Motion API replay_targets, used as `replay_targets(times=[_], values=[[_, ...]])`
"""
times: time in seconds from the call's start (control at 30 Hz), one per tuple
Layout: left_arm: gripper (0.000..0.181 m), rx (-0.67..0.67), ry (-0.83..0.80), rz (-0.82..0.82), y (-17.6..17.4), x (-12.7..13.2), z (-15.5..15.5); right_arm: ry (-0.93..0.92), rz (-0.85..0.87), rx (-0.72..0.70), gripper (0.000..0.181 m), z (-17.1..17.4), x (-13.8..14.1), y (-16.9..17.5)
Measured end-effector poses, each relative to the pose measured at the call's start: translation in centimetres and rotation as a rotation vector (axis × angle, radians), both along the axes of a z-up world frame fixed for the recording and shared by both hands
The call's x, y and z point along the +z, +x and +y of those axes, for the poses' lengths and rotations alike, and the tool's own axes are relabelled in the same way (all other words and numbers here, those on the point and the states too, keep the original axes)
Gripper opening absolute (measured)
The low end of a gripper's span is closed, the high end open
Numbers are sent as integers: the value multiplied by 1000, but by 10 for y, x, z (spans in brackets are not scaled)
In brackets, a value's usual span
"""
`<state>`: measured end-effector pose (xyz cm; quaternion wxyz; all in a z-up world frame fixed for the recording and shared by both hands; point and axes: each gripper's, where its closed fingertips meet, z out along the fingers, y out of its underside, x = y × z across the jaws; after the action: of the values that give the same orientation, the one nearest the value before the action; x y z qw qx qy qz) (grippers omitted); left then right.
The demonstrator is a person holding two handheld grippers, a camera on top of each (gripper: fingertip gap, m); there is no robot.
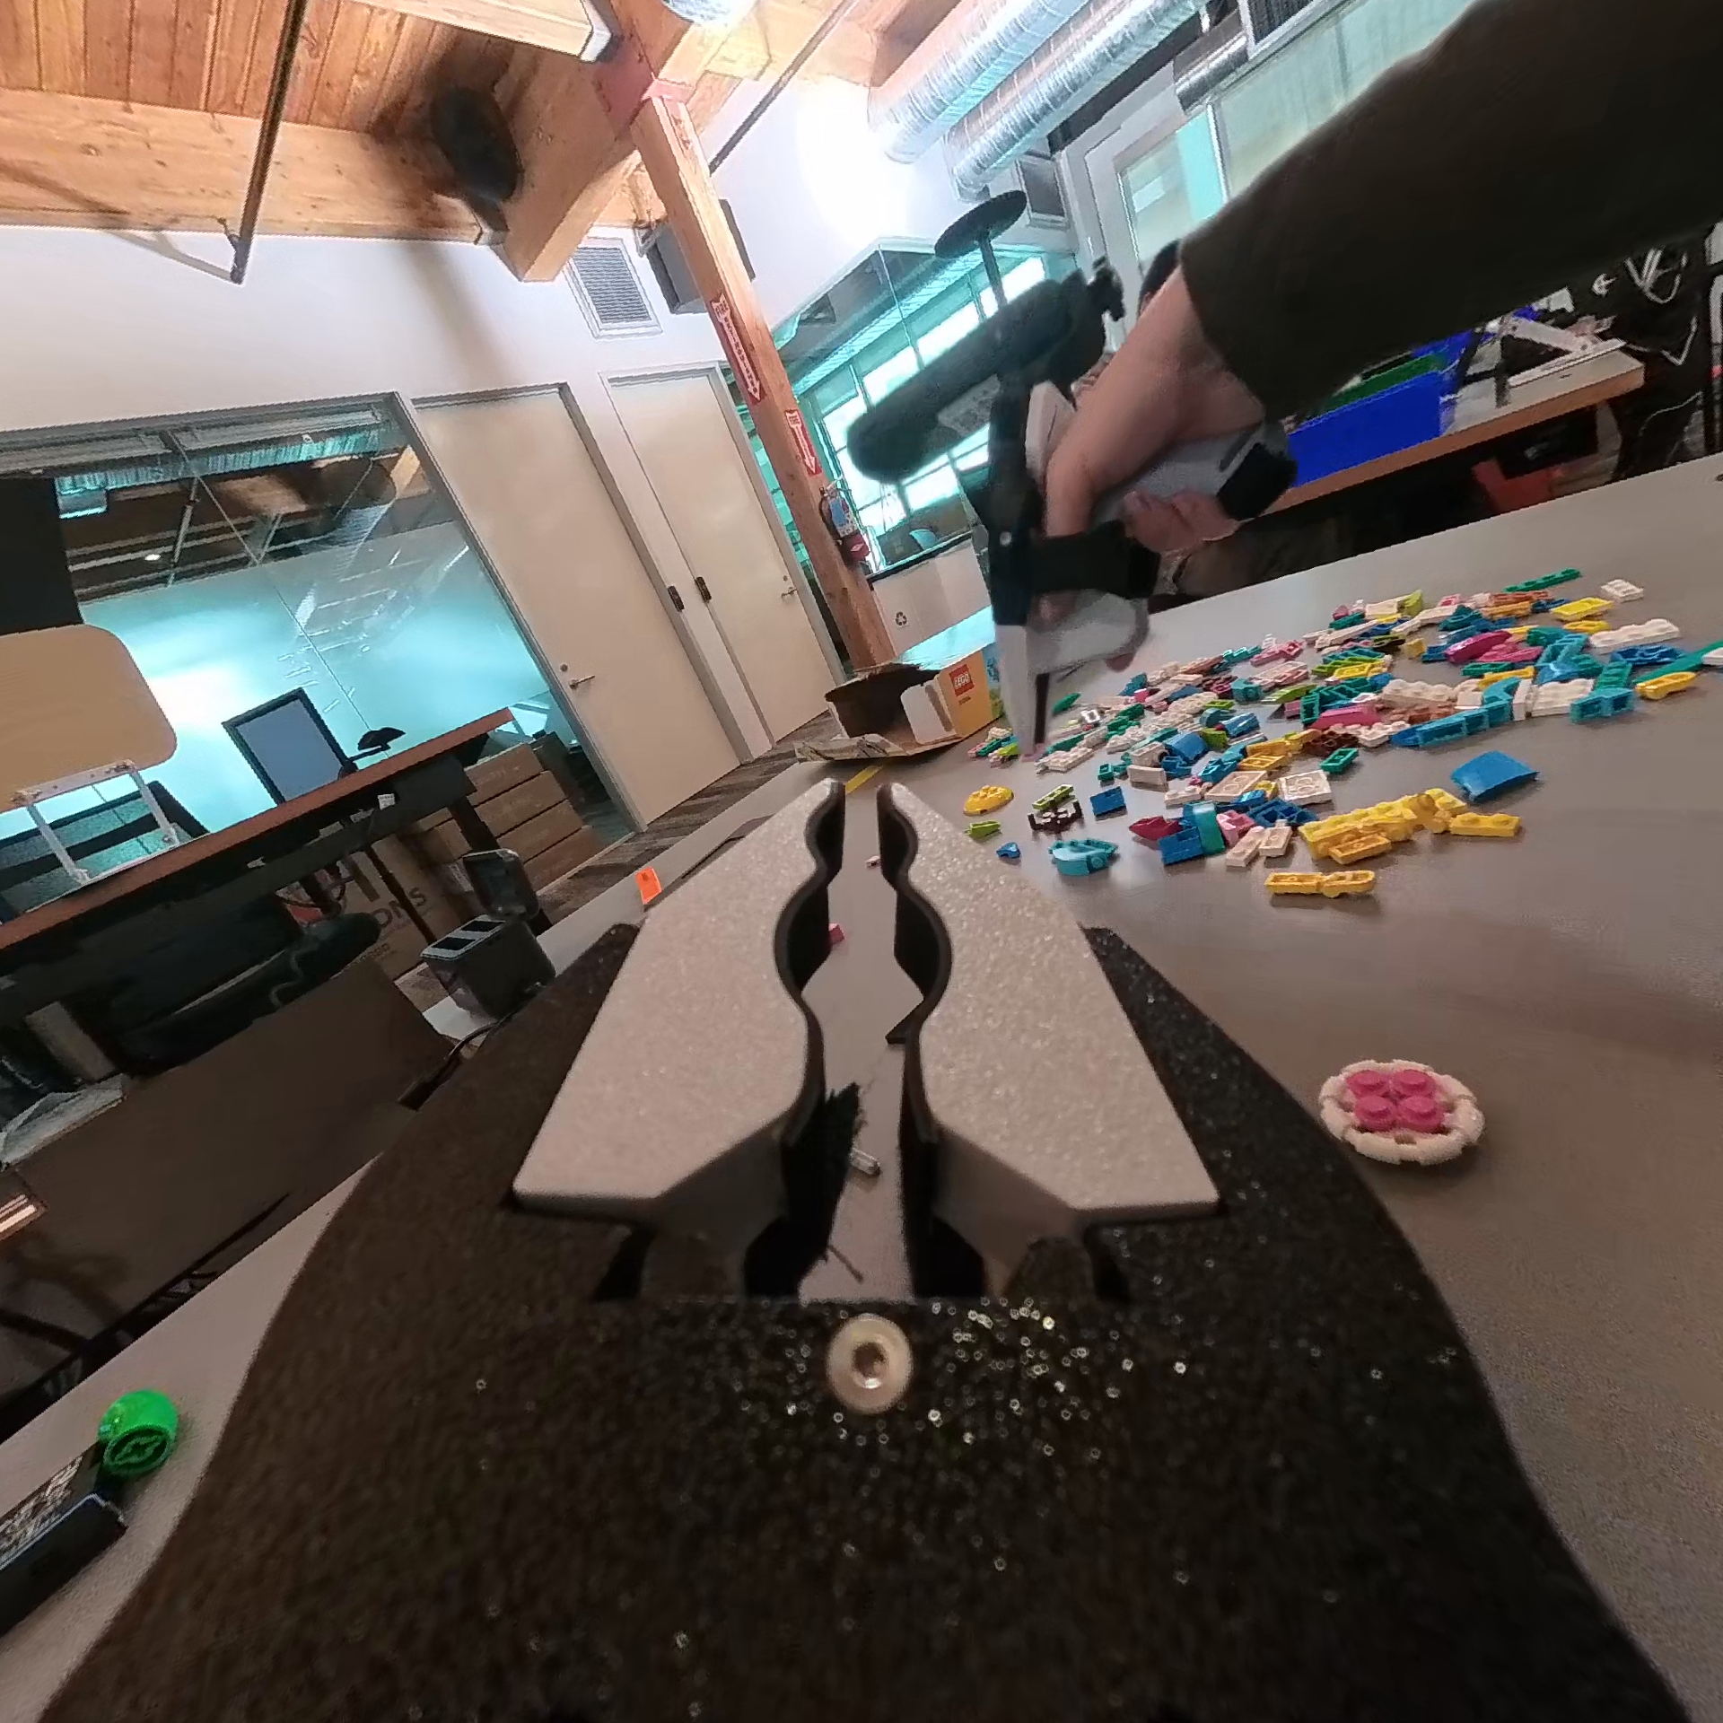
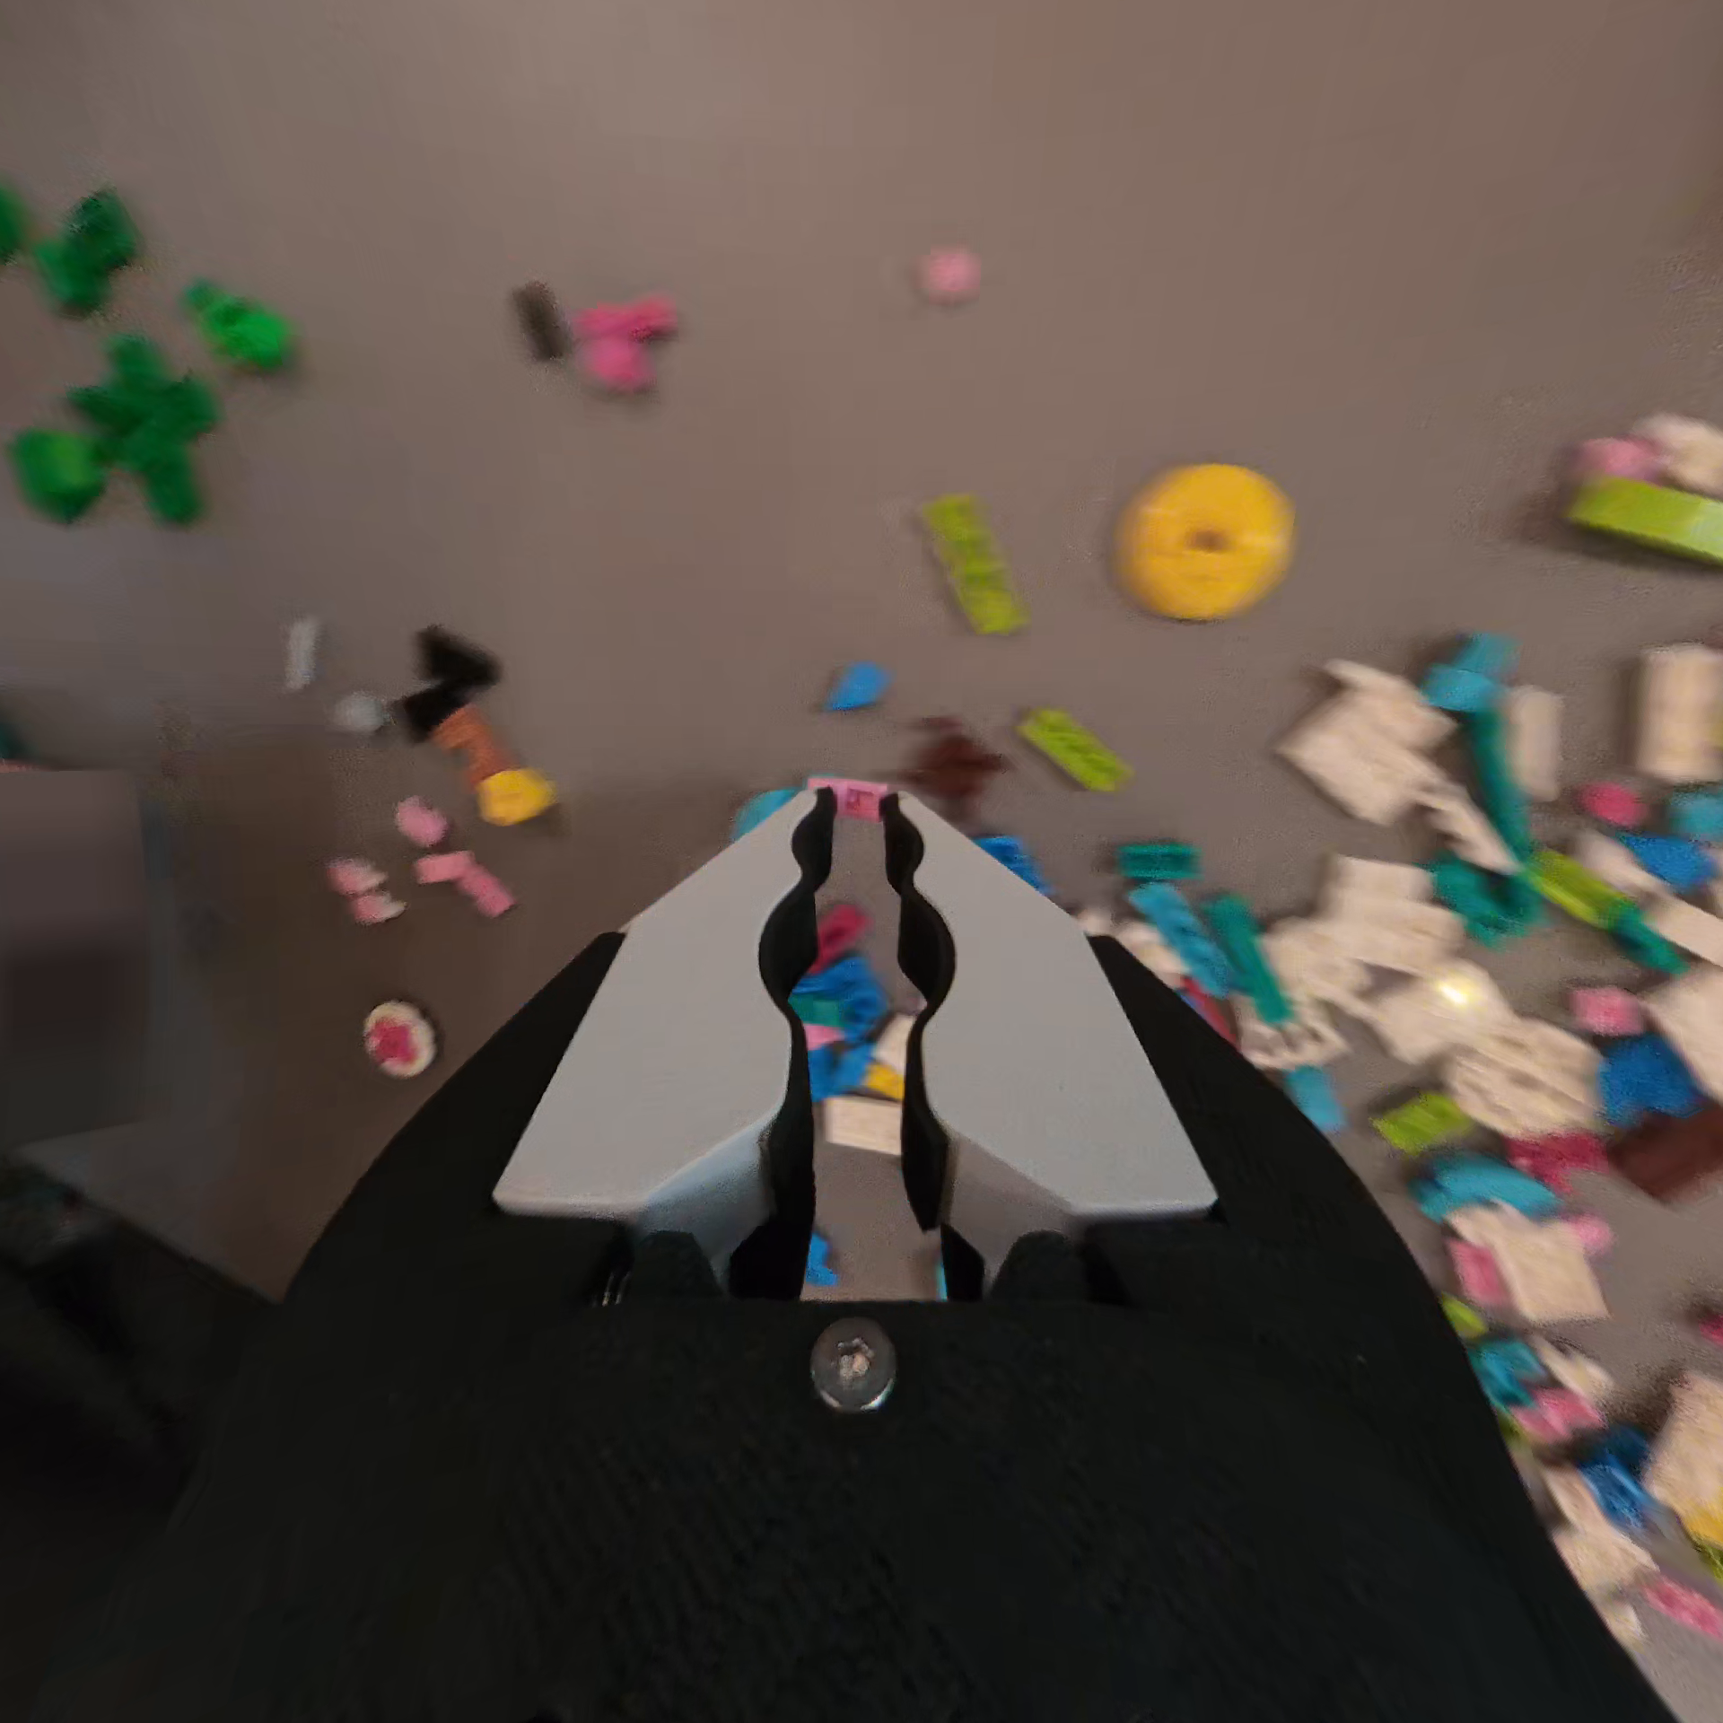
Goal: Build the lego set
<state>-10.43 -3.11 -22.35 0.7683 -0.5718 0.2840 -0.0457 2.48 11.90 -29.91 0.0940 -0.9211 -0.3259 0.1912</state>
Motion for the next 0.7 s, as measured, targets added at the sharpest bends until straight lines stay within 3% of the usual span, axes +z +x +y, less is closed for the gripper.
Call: replay_targets(times=[0.17, 0.27, 0.43, 0.57, 0.7], values=[[1, 2, -3, -7, -1, 0, 0, -76, 56, 415, 10, -117, -1, -67], [1, 17, 7, -10, -3, 2, 0, -47, -20, 566, 10, -153, -15, -79], [3, 32, 18, -20, -7, 3, 0, 103, -102, 649, 13, -158, -29, -89], [4, 29, 21, -10, -5, 3, -1, 133, -101, 635, 17, -157, -36, -90], [4, 31, 24, -10, -6, 3, -1, 186, -40, 588, 23, -157, -20, -82]])
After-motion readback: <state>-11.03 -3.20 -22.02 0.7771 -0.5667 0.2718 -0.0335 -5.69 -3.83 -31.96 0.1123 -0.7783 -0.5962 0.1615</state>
